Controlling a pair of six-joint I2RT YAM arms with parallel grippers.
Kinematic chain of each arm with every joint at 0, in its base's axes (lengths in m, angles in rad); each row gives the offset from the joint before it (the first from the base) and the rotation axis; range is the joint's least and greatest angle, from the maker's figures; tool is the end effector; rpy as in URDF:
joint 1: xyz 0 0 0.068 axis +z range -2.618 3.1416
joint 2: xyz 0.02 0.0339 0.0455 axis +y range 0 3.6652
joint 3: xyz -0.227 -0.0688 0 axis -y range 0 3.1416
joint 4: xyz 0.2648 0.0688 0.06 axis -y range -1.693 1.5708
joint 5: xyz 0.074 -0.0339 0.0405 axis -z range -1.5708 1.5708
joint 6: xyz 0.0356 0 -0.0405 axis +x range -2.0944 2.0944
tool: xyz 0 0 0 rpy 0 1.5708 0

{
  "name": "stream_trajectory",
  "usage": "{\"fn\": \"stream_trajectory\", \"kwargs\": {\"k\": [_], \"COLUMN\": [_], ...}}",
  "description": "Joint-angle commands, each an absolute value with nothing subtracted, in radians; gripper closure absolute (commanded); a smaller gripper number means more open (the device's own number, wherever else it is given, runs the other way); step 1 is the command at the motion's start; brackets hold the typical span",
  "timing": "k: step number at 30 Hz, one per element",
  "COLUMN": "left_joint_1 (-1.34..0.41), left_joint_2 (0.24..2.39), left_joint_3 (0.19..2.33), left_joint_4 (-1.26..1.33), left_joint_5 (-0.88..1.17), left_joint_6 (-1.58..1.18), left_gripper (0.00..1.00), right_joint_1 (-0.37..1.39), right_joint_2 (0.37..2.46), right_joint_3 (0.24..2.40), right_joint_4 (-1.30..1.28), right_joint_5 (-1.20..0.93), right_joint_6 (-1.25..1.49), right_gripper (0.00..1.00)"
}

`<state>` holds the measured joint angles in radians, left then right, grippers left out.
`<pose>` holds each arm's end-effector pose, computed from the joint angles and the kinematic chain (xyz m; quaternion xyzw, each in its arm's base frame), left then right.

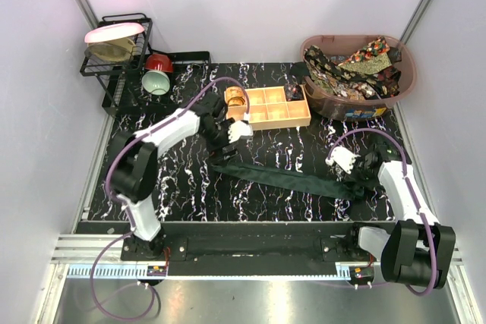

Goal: Roll the ties
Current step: Place the tie at the center of the board, then flatten out the tie at the center of the board.

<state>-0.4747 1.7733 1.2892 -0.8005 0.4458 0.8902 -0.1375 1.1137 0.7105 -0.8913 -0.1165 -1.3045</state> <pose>0.3113 -0.1772 0.1639 0.6333 0.7292 -0.1854 0.1812 0.2153 -0.0256 0.1633 -0.5515 0.8208 -0.0474 0.1413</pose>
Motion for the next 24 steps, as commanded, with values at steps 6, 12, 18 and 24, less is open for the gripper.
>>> {"fn": "stream_trajectory", "kwargs": {"k": [6, 12, 18, 24], "left_joint_1": [-0.54, -0.635, -0.672, -0.709], "left_joint_2": [1.928, 2.022, 2.083, 2.089], "left_joint_3": [1.46, 1.532, 1.537, 1.445], "left_joint_4": [-0.925, -0.891, -0.87, -0.839], "left_joint_5": [0.535, 0.517, 0.44, 0.293], "left_joint_6": [0.897, 0.885, 0.897, 0.91], "left_gripper": [0.07, 0.2, 0.42, 0.58], "right_joint_1": [-0.137, -0.137, -0.137, -0.137], "right_joint_2": [1.051, 0.971, 0.868, 0.857], "right_joint_3": [0.689, 0.69, 0.741, 0.859], "right_joint_4": [-0.871, -0.959, -1.077, -1.15], "right_joint_5": [-0.12, -0.136, -0.172, -0.25], "right_joint_6": [-1.345, -1.377, -1.402, -1.335], "right_gripper": [0.85, 0.29, 0.06, 0.0]}}
